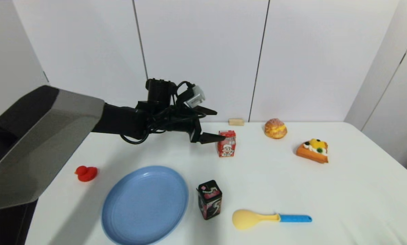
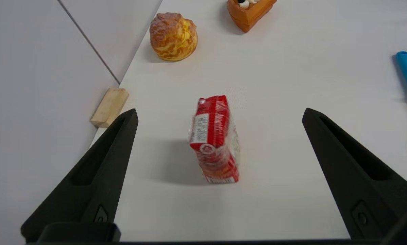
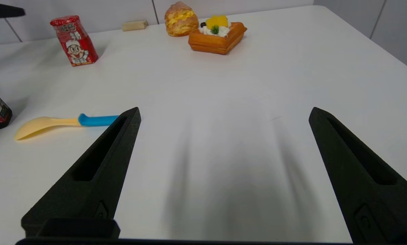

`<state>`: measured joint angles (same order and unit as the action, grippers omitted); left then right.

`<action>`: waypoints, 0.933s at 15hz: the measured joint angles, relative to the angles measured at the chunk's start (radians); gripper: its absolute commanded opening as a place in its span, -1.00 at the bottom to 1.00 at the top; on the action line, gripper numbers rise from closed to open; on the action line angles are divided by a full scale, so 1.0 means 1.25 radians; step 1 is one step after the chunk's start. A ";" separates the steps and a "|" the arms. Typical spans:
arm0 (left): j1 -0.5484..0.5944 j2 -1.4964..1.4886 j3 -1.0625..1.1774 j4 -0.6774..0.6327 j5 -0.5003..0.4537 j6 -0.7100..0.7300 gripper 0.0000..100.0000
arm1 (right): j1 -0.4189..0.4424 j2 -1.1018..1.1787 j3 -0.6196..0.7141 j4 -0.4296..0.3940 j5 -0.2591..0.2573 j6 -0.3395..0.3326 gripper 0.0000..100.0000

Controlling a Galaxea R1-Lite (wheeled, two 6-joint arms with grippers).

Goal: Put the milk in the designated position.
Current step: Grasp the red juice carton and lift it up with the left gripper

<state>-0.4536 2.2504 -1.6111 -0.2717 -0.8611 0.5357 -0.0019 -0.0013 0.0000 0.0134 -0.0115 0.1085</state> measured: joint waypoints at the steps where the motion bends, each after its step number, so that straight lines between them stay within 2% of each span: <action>1: -0.002 0.024 -0.025 0.003 0.000 -0.001 1.00 | 0.000 0.000 0.000 0.000 -0.001 0.000 1.00; 13: -0.031 0.180 -0.160 0.030 0.000 -0.035 1.00 | 0.000 0.000 0.000 0.000 -0.001 0.000 1.00; 14: -0.037 0.186 -0.168 0.030 -0.001 -0.041 -1.00 | 0.000 0.000 0.000 0.000 0.000 0.000 1.00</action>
<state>-0.5002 2.4828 -1.8209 -0.2347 -0.8619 0.4845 -0.0017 -0.0013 0.0000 0.0138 -0.0119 0.1085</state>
